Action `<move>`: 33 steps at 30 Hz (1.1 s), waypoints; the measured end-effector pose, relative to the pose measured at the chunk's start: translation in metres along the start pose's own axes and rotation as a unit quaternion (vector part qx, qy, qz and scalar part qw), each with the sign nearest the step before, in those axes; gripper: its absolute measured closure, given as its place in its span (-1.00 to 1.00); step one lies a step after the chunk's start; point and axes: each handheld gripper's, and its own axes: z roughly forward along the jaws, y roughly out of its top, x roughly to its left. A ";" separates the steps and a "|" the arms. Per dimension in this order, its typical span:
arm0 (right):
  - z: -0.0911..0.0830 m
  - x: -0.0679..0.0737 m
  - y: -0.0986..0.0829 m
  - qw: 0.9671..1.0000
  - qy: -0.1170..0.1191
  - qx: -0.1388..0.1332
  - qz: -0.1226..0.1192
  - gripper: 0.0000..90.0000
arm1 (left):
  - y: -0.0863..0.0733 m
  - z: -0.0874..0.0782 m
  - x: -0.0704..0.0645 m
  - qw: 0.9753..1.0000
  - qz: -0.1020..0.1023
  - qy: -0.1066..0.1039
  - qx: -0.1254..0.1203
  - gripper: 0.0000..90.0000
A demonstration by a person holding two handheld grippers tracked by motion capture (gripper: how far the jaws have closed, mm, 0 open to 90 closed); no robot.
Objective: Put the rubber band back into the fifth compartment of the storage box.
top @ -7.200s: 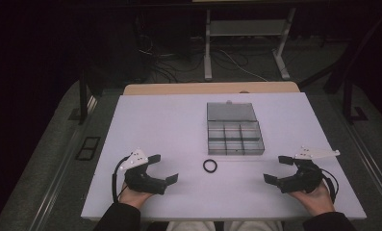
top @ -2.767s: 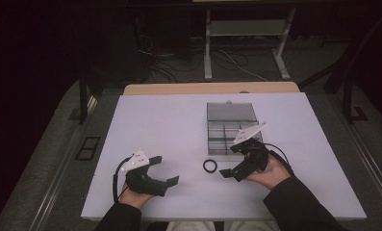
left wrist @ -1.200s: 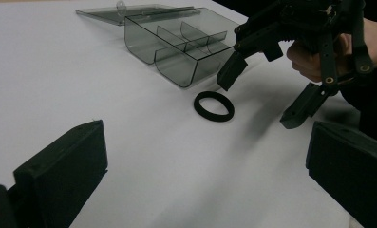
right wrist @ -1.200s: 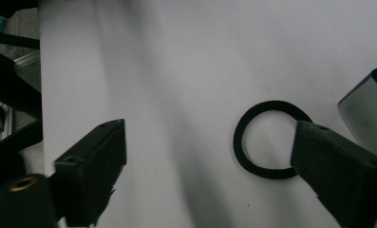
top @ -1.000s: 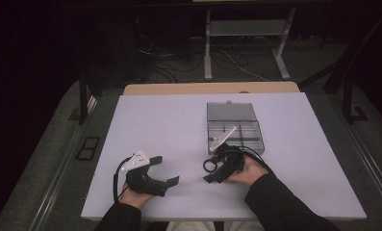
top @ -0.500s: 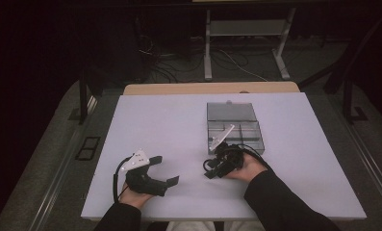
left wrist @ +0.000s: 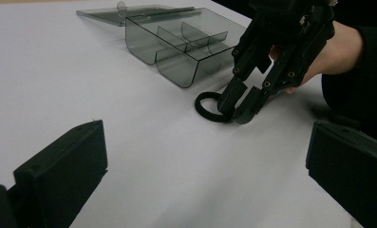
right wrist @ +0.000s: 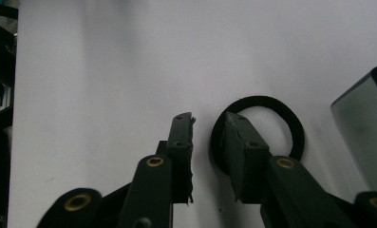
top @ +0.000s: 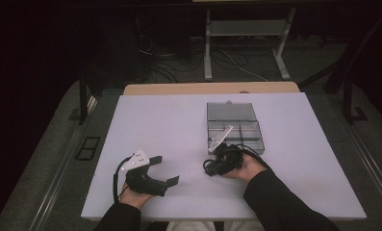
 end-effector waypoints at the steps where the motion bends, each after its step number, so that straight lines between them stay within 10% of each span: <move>1: 0.000 0.000 0.000 1.000 -0.002 0.000 -0.003 0.66 | 0.000 0.000 0.000 1.000 -0.001 0.000 -0.001 -1.00; 33: -0.007 -0.004 -0.002 1.000 0.010 -0.006 0.013 0.93 | 0.000 0.001 0.000 1.000 -0.002 -0.001 0.000 -1.00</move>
